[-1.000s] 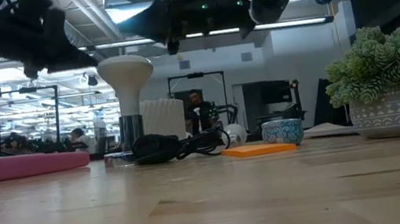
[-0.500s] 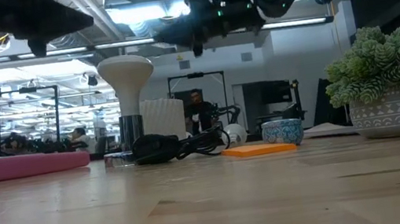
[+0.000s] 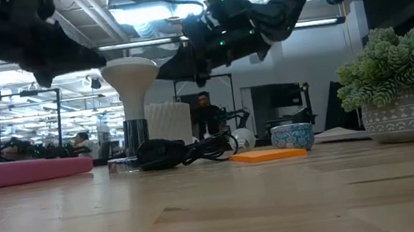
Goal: Screw lightbulb
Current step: Insert the lightbulb into the silver lamp
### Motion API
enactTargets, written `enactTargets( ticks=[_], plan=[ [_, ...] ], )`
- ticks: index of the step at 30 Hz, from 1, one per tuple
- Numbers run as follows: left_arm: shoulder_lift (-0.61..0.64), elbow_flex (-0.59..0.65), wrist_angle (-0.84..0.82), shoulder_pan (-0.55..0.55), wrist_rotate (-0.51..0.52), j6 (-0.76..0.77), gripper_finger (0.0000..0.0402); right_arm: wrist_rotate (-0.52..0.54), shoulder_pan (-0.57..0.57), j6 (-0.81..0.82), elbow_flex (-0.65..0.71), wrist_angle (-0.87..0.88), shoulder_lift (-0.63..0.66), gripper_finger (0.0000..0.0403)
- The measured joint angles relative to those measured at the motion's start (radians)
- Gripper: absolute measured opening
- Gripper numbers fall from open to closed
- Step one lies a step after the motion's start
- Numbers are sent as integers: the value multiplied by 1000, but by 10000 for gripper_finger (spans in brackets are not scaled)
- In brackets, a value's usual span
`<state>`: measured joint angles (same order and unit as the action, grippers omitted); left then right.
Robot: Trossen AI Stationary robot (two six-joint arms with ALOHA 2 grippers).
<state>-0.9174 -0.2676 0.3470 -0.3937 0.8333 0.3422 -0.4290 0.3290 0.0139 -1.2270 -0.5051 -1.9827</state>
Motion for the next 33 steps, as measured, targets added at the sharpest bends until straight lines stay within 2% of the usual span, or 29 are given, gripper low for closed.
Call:
enactTargets(
  ticks=[8,18,28,33],
  plan=[
    [-63,0,1,30,48,25,0,-9,-3,25,0,7,0,19],
    [-68,0,-16,28,128,46,0,6,-42,31,0,15,0,19],
    [-68,2,-151,30,184,202,0,-20,-79,39,0,35,2,19],
    [-68,2,-170,31,226,222,0,-26,-113,40,0,42,2,19]
  ],
)
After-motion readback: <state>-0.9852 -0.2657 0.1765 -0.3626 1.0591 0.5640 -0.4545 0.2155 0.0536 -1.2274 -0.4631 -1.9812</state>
